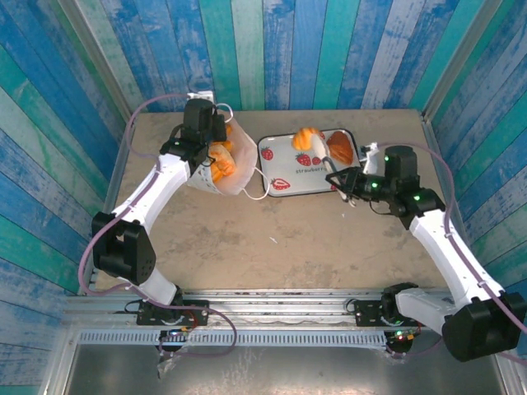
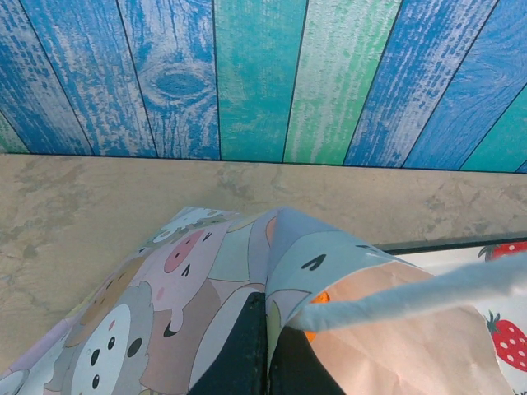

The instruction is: Take the fake bread out of the paper bag

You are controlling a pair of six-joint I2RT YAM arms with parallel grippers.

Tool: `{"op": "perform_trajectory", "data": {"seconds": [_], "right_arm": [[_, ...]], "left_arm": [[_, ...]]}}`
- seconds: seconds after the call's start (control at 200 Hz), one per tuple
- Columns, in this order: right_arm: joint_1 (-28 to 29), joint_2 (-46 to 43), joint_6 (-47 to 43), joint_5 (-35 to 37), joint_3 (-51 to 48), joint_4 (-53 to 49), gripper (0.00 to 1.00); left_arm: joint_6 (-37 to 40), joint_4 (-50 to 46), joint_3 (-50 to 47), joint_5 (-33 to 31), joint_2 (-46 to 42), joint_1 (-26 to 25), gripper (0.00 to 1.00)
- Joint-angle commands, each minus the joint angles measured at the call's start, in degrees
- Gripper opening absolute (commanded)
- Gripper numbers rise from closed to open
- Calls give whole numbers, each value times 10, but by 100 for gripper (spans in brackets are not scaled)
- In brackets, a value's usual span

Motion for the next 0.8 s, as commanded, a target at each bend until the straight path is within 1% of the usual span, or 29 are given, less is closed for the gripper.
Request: {"op": "perform_trajectory", "data": {"seconds": [0.0,0.1,0.2,0.551,0.796], "right_arm": [[-56,-5,-21,-43,-35,-5,12],[-106,9,-37,-79,-59,-8,12],[-133,26,-51,-86,-75,-8,13],[-166,74,-72,-79,-89,-8,15],[-179,109,-110,-73,-82,-13,17]], "left_arm": [[-9,18,-7,7,-31,2,0],[-9,21,-11,6,-36,2,0],[-7,22,-14,7,-39,2,0],[-5,21,-14,10,-39,2,0],[-7,21,-12,17,-39,2,0]]}}
